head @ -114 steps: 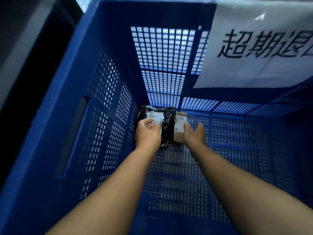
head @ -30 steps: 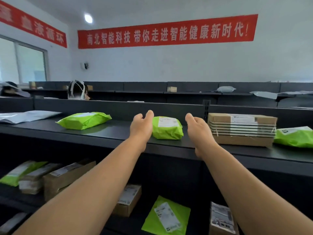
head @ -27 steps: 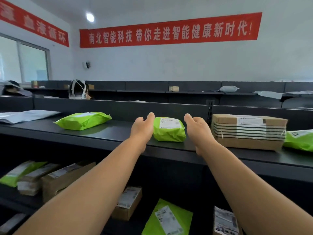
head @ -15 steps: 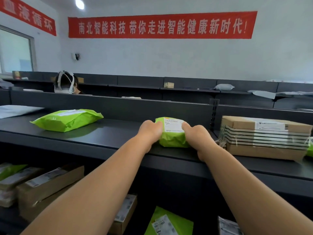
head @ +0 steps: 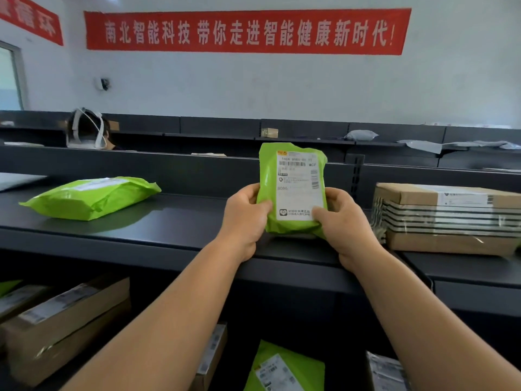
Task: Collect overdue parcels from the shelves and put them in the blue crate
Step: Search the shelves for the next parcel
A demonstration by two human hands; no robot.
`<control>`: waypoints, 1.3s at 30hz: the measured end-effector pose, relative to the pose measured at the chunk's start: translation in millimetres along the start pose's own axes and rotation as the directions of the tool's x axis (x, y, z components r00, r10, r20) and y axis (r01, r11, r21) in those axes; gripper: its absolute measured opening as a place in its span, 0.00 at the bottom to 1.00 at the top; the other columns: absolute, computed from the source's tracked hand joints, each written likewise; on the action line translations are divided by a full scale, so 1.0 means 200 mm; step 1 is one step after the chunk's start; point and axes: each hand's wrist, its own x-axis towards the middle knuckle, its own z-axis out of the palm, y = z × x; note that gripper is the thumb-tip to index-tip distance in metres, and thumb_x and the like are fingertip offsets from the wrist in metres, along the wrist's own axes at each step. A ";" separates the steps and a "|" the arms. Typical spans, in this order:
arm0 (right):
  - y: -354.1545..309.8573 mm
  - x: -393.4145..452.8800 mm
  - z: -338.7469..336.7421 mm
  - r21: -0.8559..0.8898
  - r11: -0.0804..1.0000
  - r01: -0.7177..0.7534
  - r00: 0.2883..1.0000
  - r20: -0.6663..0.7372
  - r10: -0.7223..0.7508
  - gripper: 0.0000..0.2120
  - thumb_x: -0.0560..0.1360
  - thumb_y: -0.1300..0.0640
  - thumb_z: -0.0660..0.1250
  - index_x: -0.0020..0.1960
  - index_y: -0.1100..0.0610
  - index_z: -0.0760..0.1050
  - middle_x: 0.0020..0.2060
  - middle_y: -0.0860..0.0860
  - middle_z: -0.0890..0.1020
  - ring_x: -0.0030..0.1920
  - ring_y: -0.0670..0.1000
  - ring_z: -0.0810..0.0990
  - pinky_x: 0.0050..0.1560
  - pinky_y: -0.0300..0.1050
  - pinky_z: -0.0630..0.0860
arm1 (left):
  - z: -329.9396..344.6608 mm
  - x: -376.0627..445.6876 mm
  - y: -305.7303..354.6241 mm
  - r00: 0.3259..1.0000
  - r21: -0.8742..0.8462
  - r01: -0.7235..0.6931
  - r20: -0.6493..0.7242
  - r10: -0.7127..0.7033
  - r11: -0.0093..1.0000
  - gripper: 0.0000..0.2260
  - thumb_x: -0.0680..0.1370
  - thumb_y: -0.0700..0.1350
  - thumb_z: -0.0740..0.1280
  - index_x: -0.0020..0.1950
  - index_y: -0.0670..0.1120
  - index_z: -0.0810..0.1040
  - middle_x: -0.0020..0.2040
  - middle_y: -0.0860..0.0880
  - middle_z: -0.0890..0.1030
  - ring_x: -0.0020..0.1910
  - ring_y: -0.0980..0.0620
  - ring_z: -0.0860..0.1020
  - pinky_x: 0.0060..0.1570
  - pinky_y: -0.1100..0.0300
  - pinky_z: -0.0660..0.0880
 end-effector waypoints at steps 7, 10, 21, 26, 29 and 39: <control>0.01 -0.01 -0.01 0.075 0.995 0.061 0.997 -0.053 -0.057 0.18 0.75 0.66 0.66 0.59 0.48 0.70 0.59 0.48 0.79 0.58 0.50 0.79 0.59 0.49 0.78 | 0.01 -0.01 0.00 0.997 -0.055 -0.074 -0.003 0.074 0.996 0.17 0.77 0.29 0.61 0.62 0.43 0.77 0.51 0.49 0.84 0.48 0.55 0.83 0.40 0.66 0.79; 0.01 -0.02 -0.02 0.081 0.994 0.071 0.996 -0.060 -0.066 0.19 0.75 0.66 0.67 0.58 0.47 0.70 0.58 0.47 0.79 0.58 0.51 0.79 0.60 0.52 0.77 | 0.00 -0.01 0.00 0.997 -0.052 -0.082 0.007 0.083 0.995 0.17 0.77 0.29 0.61 0.62 0.43 0.77 0.51 0.49 0.84 0.48 0.55 0.83 0.40 0.66 0.79; 0.02 -0.01 -0.02 0.088 0.995 0.047 0.997 -0.061 -0.042 0.14 0.76 0.61 0.66 0.61 0.49 0.76 0.54 0.47 0.83 0.55 0.50 0.82 0.60 0.53 0.78 | 0.00 -0.01 0.00 0.996 0.000 -0.094 0.012 0.094 0.996 0.13 0.79 0.34 0.61 0.46 0.50 0.81 0.46 0.51 0.85 0.45 0.56 0.83 0.37 0.66 0.78; -0.01 -0.04 -0.03 -0.077 0.997 0.020 0.995 -0.098 -0.028 0.11 0.78 0.53 0.62 0.44 0.57 0.80 0.38 0.46 0.80 0.40 0.46 0.77 0.43 0.45 0.74 | 0.02 0.01 0.00 0.998 0.156 0.033 0.045 -0.041 0.987 0.12 0.79 0.44 0.61 0.47 0.39 0.81 0.46 0.46 0.85 0.47 0.47 0.83 0.41 0.55 0.77; -0.03 -0.07 -0.02 -0.230 0.973 0.008 0.992 -0.118 -0.036 0.23 0.79 0.49 0.60 0.28 0.60 0.65 0.25 0.48 0.65 0.30 0.49 0.64 0.34 0.45 0.61 | 0.03 0.02 0.00 0.992 0.233 0.086 0.069 -0.104 0.969 0.14 0.78 0.47 0.62 0.50 0.36 0.80 0.47 0.44 0.83 0.43 0.47 0.78 0.38 0.57 0.71; -0.13 -0.11 -0.05 -0.254 0.961 0.112 0.961 -0.218 -0.170 0.13 0.80 0.46 0.56 0.47 0.55 0.71 0.39 0.44 0.73 0.44 0.48 0.72 0.49 0.46 0.68 | 0.08 -0.01 0.09 0.996 0.449 -0.093 0.035 0.087 0.889 0.31 0.78 0.56 0.63 0.77 0.45 0.59 0.77 0.47 0.61 0.76 0.47 0.56 0.73 0.48 0.58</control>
